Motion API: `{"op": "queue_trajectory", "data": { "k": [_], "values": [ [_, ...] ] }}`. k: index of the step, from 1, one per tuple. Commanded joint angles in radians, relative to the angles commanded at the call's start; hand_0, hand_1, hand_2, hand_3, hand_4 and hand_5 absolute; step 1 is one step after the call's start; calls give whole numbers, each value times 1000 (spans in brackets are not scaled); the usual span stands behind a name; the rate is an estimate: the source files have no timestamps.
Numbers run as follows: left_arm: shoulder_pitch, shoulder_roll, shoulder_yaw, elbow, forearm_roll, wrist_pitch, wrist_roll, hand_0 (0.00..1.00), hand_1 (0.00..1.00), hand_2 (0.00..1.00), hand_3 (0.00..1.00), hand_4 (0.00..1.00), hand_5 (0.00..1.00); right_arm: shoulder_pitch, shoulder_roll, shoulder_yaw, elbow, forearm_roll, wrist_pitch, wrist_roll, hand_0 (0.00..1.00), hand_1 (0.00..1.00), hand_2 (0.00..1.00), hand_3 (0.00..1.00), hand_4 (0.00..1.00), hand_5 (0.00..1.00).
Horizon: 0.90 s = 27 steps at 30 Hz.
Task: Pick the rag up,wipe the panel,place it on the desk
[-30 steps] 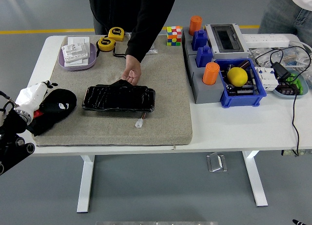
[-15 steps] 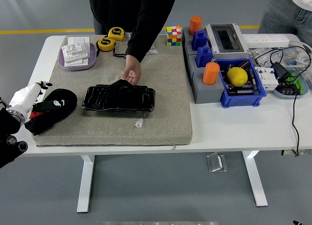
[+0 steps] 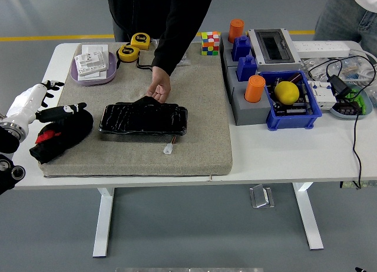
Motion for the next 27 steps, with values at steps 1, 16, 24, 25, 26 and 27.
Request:
{"op": "queue_trajectory", "data": {
  "k": [1,16,24,25,26,27],
  "values": [
    [-3,3,-3,-12,2,-3,5,548,765,846,864,998,704,-1,1,1,0,1,1,0,761,571,705,601,998,549],
    [-14,22,-116,-111,53,-65,85,550,765,844,860,998,699,-7,4,-10,-5,14,8,-2,762,571,705,601,998,550],
    [-28,49,-137,-168,56,-87,118,550,763,842,859,998,693,-6,4,-13,-7,17,9,-3,760,572,705,601,998,550],
    [-29,52,-139,-179,57,-88,123,550,763,842,859,998,693,-6,4,-12,-8,16,9,-3,760,572,705,601,998,550],
    [-30,55,-140,-186,58,-88,127,550,763,842,859,998,693,-6,4,-12,-8,16,9,-3,760,572,705,601,998,550],
    [-32,60,-140,-203,54,-83,133,550,763,842,859,998,693,-6,4,-12,-8,16,9,-3,760,572,705,601,998,550]
  ]
}}
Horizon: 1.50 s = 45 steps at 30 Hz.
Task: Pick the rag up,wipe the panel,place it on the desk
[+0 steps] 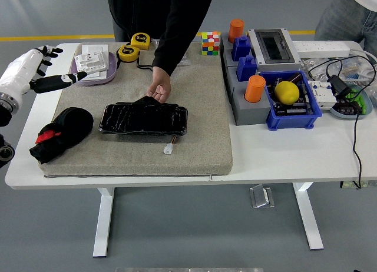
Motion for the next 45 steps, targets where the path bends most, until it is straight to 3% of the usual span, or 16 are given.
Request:
{"op": "queue_trajectory", "data": {
  "k": [6,13,14,15,19,20,23,25,26,29,32,45],
  "values": [
    [-2,12,-12,-44,-4,0,14,542,758,837,859,998,684,1,1,-2,0,1,-1,1,763,572,705,601,998,550],
    [6,14,-25,-37,-28,8,5,536,753,829,852,998,692,1,3,-2,1,0,-3,1,762,572,706,601,998,550],
    [15,14,-34,-34,-37,18,-4,535,733,799,814,998,592,1,3,-2,1,0,-3,1,761,572,705,602,998,551],
    [21,13,-39,-32,-46,26,-13,535,733,799,814,998,592,0,3,-2,1,1,-3,1,761,572,705,602,998,551],
    [50,10,-59,-26,-138,83,-82,535,733,799,814,998,592,-2,2,0,1,1,-2,-1,761,572,705,602,998,551],
    [56,9,-60,-24,-176,99,-108,535,721,787,802,998,543,-2,2,-2,1,1,-2,-1,761,572,705,602,998,551],
    [69,11,-54,-27,-303,138,-200,535,721,787,802,998,543,-2,3,-2,1,1,-3,0,761,572,705,602,998,551],
    [75,15,-52,-33,-380,149,-250,535,721,787,802,998,543,0,4,-2,2,1,-4,1,761,572,705,602,998,551],
    [78,18,-51,-36,-419,155,-278,546,719,773,786,974,482,0,4,-2,2,1,-4,1,760,572,705,602,998,550],
    [86,32,-55,-50,-542,159,-339,546,719,773,786,974,482,1,5,0,3,1,-5,1,760,572,705,602,998,550],
    [97,42,-74,-63,-632,161,-363,548,716,764,774,958,468,0,3,2,2,0,-4,-1,763,573,705,602,998,550],
    [122,57,-112,-54,-582,161,-364,554,717,759,769,936,439,7,6,-2,0,-3,-5,-5,762,573,705,601,998,551]
  ]
}}
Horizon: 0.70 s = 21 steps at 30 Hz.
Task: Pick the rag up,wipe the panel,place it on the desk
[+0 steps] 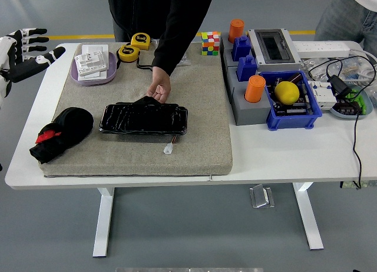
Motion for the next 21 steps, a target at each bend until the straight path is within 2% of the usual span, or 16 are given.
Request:
{"op": "queue_trajectory", "data": {
  "k": [15,21],
  "values": [
    [29,3,-8,15,14,-7,8,556,716,757,769,928,434,1,6,-1,2,-9,-2,-2,762,573,706,603,998,550],
    [27,3,-9,15,18,-5,7,561,720,757,768,923,427,5,3,-4,3,-8,-1,-3,761,573,706,602,998,550]
  ]
}}
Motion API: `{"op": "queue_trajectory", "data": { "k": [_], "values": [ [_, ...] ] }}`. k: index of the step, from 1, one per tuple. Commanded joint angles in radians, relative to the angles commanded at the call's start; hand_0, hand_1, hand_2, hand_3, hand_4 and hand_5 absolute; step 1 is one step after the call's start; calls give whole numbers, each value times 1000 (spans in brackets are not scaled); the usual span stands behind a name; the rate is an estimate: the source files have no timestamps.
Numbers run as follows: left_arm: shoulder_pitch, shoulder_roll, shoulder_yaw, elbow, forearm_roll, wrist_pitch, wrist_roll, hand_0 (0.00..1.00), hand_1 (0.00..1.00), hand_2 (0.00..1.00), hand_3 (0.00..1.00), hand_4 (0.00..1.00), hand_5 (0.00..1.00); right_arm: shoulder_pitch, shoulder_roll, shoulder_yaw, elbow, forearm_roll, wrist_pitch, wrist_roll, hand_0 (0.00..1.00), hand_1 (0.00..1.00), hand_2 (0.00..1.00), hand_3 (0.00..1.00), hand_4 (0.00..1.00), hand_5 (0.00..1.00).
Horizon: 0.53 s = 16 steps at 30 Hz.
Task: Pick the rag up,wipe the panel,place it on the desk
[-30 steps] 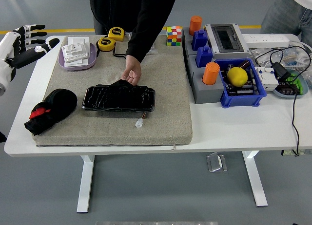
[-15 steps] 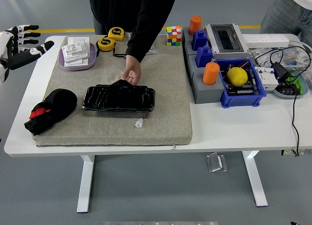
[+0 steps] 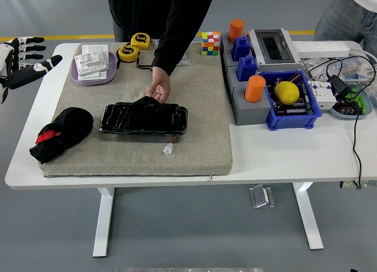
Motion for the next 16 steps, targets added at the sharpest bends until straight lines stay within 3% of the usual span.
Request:
{"op": "queue_trajectory", "data": {
  "k": [16],
  "values": [
    [-5,1,-9,-1,15,-4,10,565,720,756,769,916,422,1,5,-2,1,10,3,3,761,573,705,603,998,551]
  ]
}}
